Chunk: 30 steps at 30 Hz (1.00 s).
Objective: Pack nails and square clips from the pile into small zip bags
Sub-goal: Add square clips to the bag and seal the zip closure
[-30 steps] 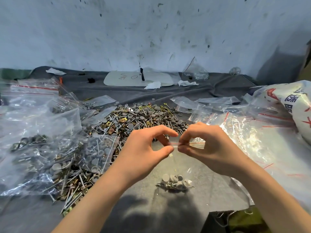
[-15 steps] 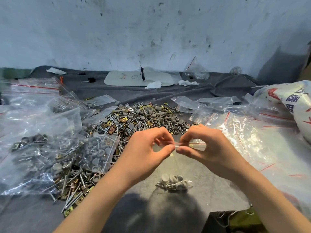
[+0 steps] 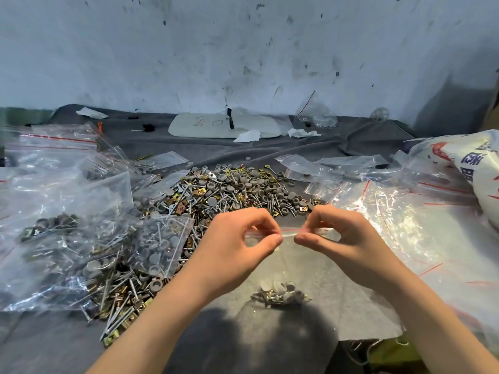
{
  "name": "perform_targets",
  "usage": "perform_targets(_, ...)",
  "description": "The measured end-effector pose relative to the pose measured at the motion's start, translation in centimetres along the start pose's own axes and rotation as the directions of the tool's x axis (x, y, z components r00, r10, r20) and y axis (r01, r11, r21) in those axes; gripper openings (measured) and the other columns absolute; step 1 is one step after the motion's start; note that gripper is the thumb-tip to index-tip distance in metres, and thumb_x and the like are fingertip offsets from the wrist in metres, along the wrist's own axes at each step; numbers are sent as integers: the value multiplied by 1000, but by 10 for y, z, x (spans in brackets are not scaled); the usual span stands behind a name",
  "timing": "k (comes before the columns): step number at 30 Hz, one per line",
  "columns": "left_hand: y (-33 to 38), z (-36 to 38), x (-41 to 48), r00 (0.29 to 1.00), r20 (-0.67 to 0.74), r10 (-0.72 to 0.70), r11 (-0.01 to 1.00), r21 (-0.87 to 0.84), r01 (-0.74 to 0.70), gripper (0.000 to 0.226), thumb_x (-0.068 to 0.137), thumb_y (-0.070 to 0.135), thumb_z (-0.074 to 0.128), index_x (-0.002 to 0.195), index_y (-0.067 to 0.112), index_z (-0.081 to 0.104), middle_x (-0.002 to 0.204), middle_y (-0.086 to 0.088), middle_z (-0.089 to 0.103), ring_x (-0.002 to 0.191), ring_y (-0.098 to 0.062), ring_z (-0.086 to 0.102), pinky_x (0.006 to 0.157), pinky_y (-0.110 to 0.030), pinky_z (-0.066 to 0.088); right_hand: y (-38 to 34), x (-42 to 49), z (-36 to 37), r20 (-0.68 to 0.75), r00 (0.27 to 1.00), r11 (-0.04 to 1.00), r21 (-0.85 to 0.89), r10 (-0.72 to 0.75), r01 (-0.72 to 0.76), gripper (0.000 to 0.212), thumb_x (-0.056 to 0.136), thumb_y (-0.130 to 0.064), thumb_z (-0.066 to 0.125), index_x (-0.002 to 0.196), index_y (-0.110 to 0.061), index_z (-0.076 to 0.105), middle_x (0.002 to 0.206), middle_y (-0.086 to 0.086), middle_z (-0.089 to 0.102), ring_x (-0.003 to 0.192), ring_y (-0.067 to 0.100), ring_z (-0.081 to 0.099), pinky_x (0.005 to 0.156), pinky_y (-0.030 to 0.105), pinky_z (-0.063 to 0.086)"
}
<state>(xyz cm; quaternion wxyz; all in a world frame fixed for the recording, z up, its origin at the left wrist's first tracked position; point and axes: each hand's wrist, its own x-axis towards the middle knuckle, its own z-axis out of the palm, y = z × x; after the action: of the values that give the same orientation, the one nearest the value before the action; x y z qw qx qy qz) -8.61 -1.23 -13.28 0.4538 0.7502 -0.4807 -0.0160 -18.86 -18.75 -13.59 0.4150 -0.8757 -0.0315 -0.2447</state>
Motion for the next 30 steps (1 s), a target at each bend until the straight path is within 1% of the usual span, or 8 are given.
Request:
perform_targets(6,2,3,3,999,40,20,1000,-17,-19,5,83,17,72,80,15,69,76,9,67,74,-1,61,68,-7,41,1,1,4,27,999,999,16,-29,29,11,74,-30,72,71,-24,63,69,-16,61,67,3,54,64,15,41)
perform_targets(10,3,1,3,997,19,70,997,15,-71,7,83,15,72,78,14,68,74,10,64,73,1,58,66,-5,38,5,2,-1,19,999,986,160,43,-46,11,72,-30,72,70,-20,67,66,-9,63,65,4,57,65,17,46)
perform_targets(18,-2,1,3,997,16,74,997,30,-74,9,82,17,74,76,15,67,73,12,63,71,-2,57,64,-7,39,9,-1,-1,5,998,985,161,63,-63,15,72,-30,72,68,-16,66,65,-3,61,65,9,54,63,23,44)
perform_targets(20,-3,0,3,997,18,69,997,19,-69,10,81,18,74,75,17,67,71,12,62,70,-4,58,63,-10,41,10,-1,-1,-24,997,977,201,78,-72,22,67,-30,75,64,-12,64,65,7,62,64,13,55,63,27,46)
perform_targets(22,-4,0,2,998,24,58,998,0,-58,9,82,18,74,75,17,68,71,11,63,69,-6,58,62,-16,45,11,-1,-1,-50,995,973,218,86,-74,29,65,-30,76,60,-7,59,66,16,59,64,25,53,64,36,46)
perform_targets(26,-5,2,2,997,82,12,1000,-28,-9,8,87,23,69,81,19,67,64,3,62,59,-8,53,56,-19,41,12,-2,-1,-13,999,981,186,51,-48,36,71,-31,76,63,-2,57,67,18,56,69,35,52,64,45,44)
perform_targets(28,-5,5,3,993,116,20,1000,-6,-20,6,88,24,67,85,19,66,64,-2,63,58,-14,54,56,-24,40,10,-2,1,14,998,974,218,56,-57,34,70,-35,78,62,-8,59,66,15,58,66,30,53,63,40,44)
perform_targets(30,-3,7,4,990,129,51,998,18,-54,5,88,22,67,86,18,67,64,3,63,58,-6,54,55,-16,38,7,-1,4,63,996,959,271,66,-81,24,71,-33,76,64,-15,63,66,6,61,64,14,56,61,24,45)
